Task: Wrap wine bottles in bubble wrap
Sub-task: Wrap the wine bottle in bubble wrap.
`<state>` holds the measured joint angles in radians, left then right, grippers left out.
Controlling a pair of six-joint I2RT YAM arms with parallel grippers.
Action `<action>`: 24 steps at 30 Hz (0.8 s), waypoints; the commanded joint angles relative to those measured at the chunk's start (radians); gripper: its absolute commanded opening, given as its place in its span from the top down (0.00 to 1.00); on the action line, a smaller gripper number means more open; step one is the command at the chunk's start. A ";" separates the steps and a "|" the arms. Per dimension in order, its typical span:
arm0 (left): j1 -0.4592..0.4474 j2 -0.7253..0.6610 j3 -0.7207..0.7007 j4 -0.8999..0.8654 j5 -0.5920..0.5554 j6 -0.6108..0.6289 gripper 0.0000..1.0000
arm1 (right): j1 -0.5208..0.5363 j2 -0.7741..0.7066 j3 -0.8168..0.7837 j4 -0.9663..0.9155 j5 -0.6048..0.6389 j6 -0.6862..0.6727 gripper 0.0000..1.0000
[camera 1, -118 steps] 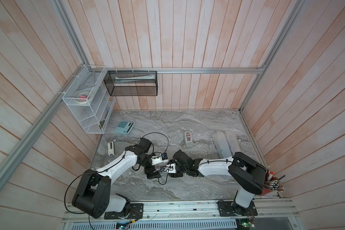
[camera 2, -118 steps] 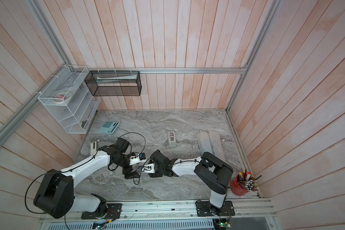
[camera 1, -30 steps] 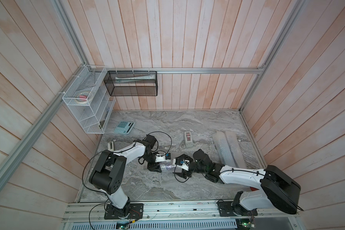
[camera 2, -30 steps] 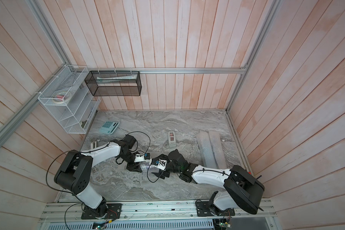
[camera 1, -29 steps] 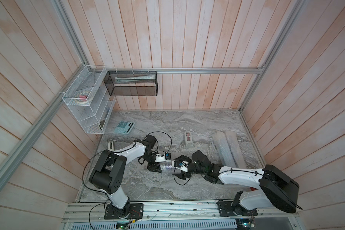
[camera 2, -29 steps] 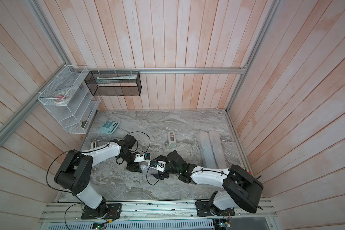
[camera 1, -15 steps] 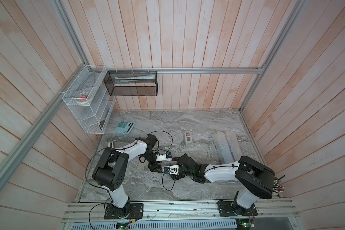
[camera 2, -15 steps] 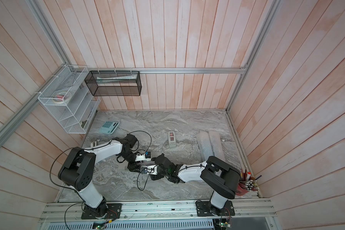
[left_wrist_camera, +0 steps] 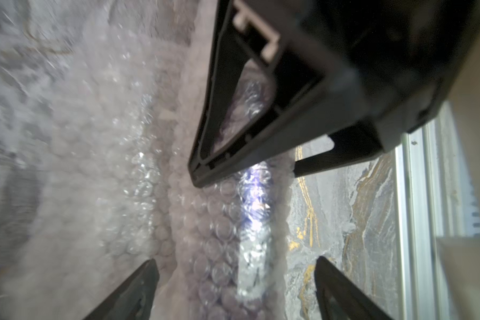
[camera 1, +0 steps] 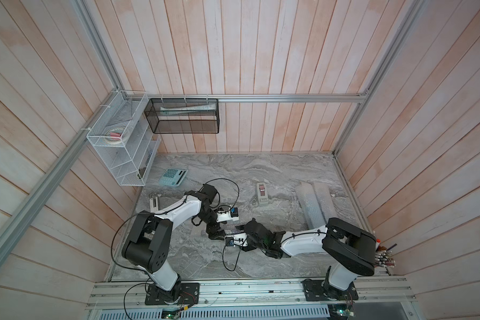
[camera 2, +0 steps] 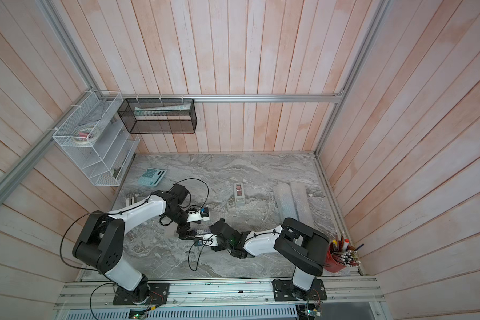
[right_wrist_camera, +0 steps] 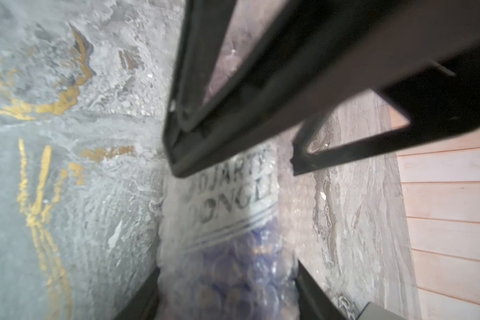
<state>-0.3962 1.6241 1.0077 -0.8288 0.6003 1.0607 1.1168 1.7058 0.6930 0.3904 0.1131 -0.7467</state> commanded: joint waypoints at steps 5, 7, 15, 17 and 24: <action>0.005 -0.235 -0.043 0.109 0.022 -0.081 0.00 | -0.123 -0.067 0.029 -0.165 -0.364 0.226 0.45; 0.010 -0.293 -0.062 0.165 0.009 -0.134 0.00 | -0.183 -0.058 0.064 -0.210 -0.521 0.299 0.46; 0.036 -0.384 -0.102 0.324 -0.111 -0.379 0.00 | -0.322 0.101 0.229 -0.433 -0.851 0.420 0.48; 0.047 -0.380 -0.091 0.337 -0.143 -0.433 0.00 | -0.351 0.147 0.269 -0.485 -0.913 0.437 0.48; 0.065 -0.370 -0.101 0.301 -0.158 -0.490 0.00 | -0.416 0.218 0.326 -0.469 -1.013 0.536 0.41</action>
<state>-0.3344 1.2476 0.9279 -0.5301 0.4770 0.6315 0.7147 1.8996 1.0100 -0.0559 -0.7990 -0.2779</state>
